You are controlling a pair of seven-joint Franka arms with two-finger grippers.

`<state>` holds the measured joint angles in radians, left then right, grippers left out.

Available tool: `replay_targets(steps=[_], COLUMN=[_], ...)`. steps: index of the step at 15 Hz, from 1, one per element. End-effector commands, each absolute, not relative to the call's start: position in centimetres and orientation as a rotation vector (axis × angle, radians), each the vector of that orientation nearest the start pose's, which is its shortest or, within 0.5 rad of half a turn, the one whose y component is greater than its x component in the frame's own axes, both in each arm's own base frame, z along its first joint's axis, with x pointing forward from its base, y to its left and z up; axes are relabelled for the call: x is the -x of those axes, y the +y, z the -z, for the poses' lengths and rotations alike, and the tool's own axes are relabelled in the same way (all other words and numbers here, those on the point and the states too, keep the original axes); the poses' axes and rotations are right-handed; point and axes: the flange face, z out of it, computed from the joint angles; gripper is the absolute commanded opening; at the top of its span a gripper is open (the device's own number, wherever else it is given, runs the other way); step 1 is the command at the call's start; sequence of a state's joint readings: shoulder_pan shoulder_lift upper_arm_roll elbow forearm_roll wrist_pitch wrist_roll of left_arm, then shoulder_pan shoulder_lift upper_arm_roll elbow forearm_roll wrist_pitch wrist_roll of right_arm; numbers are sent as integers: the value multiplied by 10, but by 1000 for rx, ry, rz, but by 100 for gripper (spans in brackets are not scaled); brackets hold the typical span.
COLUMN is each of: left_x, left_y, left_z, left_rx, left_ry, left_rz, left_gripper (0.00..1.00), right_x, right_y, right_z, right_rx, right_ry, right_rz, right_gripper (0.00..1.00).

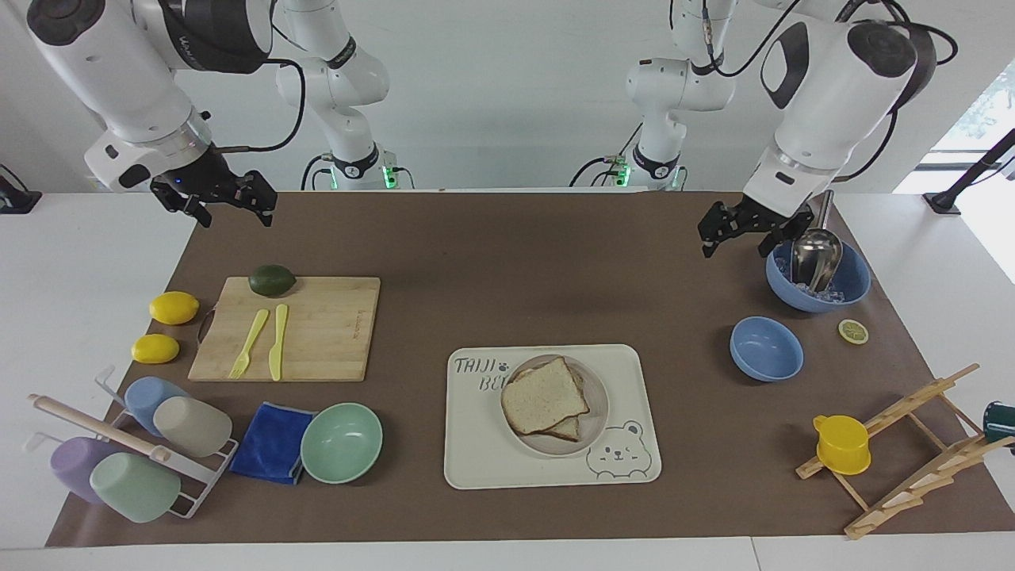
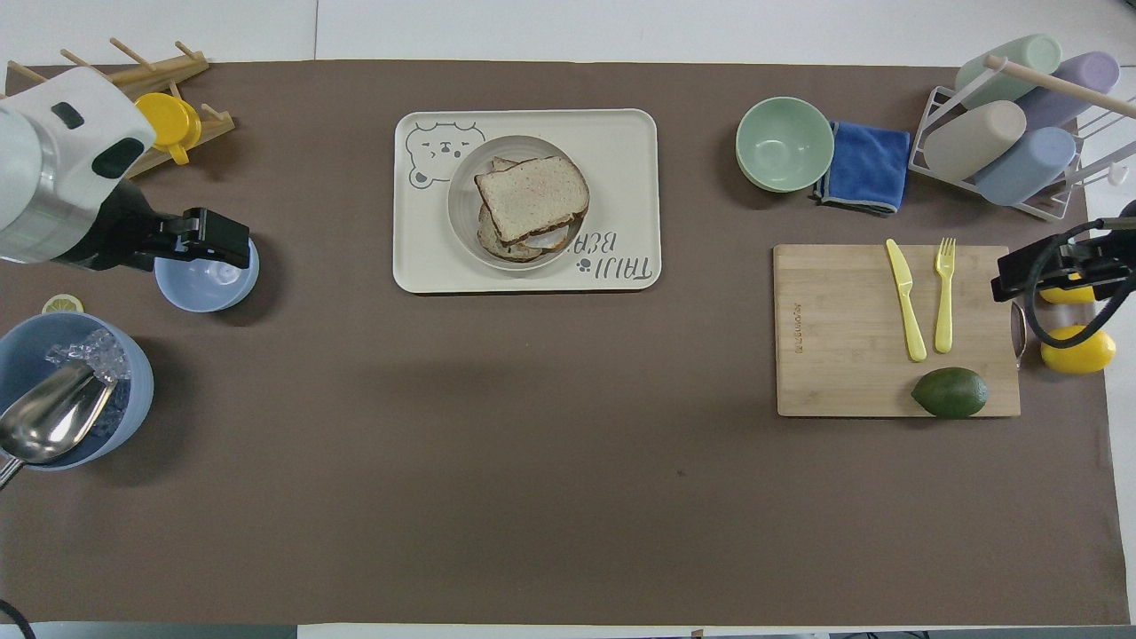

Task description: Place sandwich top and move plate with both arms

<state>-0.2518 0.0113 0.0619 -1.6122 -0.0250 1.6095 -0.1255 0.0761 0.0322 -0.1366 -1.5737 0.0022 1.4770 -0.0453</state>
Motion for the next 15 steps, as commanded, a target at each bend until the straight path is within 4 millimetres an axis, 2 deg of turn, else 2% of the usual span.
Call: replay_targets(steps=[1, 4, 5, 6, 7, 9, 11, 15], left_x=[-523, -505, -499, -496, -497, -511, -526, -525], left_y=[-97, -86, -78, -79, -88, -86, -86, -86], left_z=[-619, -632, -630, -627, -622, -621, -610, -618], left_rx=[3130, 3127, 3124, 3119, 3114, 3127, 3132, 3135], left_ry=[101, 91, 75, 74, 94, 79, 72, 72], left_rz=[-78, -124, -162, -173, -157, -37, -13, 6], left_gripper=[100, 100, 100, 100, 100, 100, 100, 100], right_x=[-547, -547, -547, -547, -547, -547, -547, -547], right_y=[-33, -33, -33, -33, -33, -33, -33, -33], right_z=[-601, -601, -601, -601, -601, -601, -601, -601], right_rx=[3122, 3122, 3121, 3122, 3121, 3121, 3121, 3122], right_ry=[43, 43, 43, 43, 43, 43, 43, 43], right_rz=[-196, -193, -193, -193, -193, -193, -193, -193], right_gripper=[100, 100, 100, 100, 100, 100, 100, 100])
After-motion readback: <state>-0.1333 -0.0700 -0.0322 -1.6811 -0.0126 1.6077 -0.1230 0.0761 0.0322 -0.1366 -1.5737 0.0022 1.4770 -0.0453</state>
